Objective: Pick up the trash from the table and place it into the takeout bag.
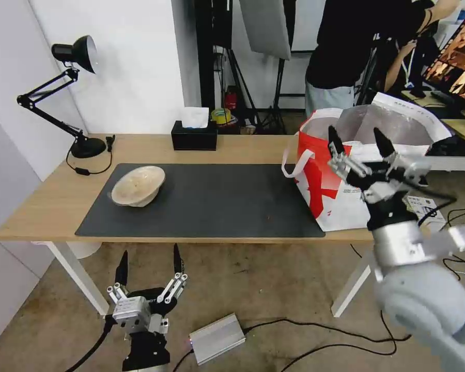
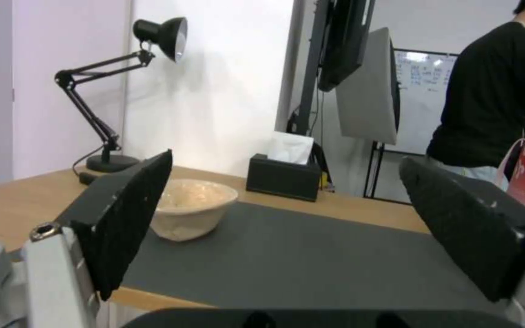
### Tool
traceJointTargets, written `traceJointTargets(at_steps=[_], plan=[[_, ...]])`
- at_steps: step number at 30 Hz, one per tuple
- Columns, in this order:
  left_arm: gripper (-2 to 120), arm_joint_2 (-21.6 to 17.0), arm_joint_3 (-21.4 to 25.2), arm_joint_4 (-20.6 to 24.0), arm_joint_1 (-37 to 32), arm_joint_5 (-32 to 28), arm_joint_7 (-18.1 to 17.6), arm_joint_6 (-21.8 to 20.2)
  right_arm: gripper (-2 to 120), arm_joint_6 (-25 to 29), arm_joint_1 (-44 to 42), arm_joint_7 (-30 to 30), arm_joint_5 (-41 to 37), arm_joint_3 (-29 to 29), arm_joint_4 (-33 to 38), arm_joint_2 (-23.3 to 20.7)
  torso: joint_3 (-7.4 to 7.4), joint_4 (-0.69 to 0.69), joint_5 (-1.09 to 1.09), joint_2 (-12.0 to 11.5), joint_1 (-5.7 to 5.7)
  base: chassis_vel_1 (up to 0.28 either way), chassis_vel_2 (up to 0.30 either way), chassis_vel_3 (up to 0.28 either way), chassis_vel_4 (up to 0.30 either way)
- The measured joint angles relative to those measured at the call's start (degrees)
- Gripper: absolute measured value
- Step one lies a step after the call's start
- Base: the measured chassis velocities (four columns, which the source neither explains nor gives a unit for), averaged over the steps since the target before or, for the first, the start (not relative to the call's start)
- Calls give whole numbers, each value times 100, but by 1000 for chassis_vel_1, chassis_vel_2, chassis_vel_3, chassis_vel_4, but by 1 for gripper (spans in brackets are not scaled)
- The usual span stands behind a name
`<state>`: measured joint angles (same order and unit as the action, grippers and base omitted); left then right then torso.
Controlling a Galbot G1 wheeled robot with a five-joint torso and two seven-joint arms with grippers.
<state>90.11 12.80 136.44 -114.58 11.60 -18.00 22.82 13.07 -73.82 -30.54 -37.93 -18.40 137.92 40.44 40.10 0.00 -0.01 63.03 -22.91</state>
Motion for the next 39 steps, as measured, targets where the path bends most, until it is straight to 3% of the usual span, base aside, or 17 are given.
traceJointTargets(at_steps=[15, 39], plan=[[100, 16, -4, -19, 17, 8, 7, 16, 100, 54, -1529, -263, 1329, 272, 175, 418, 0, 0, 0, 0, 0, 0, 0, 0, 0], [100, -13, -26, -84, 71, -4, 4, -13, 100, -161, -2470, -858, 2556, 673, -123, 748, 0, 0, 0, 0, 0, 0, 0, 0, 0]])
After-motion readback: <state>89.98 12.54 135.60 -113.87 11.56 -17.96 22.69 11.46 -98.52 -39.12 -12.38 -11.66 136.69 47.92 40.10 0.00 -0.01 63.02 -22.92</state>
